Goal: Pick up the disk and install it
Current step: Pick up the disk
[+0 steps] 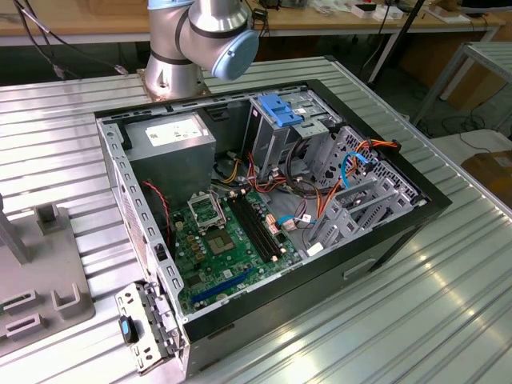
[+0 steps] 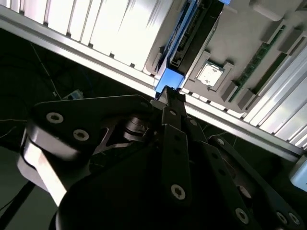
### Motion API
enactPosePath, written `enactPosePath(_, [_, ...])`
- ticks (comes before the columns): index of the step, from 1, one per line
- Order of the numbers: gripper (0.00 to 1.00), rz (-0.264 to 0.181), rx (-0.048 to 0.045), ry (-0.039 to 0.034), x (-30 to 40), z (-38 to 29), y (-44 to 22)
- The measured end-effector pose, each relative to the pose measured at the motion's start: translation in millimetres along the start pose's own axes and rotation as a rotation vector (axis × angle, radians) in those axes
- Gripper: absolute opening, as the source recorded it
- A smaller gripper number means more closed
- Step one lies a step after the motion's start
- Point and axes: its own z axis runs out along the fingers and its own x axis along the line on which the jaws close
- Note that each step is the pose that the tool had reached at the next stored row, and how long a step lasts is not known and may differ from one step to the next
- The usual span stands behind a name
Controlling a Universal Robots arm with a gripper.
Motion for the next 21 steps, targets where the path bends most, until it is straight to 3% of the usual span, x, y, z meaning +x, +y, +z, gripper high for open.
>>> enactPosePath(15, [0.11,-0.003,-0.0001,0.0000,0.0,0.0,0.0])
enactPosePath(17, [0.11,-0.034,-0.0008,-0.0006,0.0,0.1,0.0])
enactPosePath(18, [0.11,-0.077,-0.0019,-0.0011,0.0,0.2,0.0])
enactPosePath(21, [0.11,-0.097,-0.0026,-0.0014,0.0,0.2,0.0])
